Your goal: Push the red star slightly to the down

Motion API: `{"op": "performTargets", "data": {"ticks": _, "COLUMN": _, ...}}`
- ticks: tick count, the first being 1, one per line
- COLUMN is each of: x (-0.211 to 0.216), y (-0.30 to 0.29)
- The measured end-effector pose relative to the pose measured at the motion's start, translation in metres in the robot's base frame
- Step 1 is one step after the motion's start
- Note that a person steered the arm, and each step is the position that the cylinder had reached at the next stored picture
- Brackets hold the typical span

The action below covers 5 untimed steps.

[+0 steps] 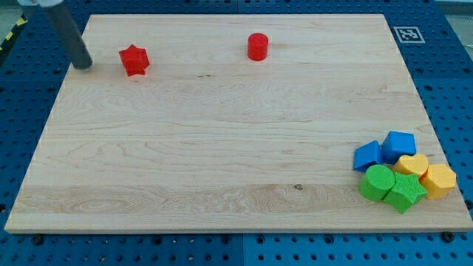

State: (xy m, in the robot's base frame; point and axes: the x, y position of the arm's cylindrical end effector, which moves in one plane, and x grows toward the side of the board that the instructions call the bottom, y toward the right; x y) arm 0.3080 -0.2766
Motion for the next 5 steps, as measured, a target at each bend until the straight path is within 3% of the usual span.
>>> {"op": "performTargets", "data": {"ticks": 1, "x": -0.038, "y": 0.015}}
{"op": "performTargets", "data": {"ticks": 3, "x": -0.036, "y": 0.02}}
{"op": "performTargets", "data": {"ticks": 5, "x": -0.016, "y": 0.065}}
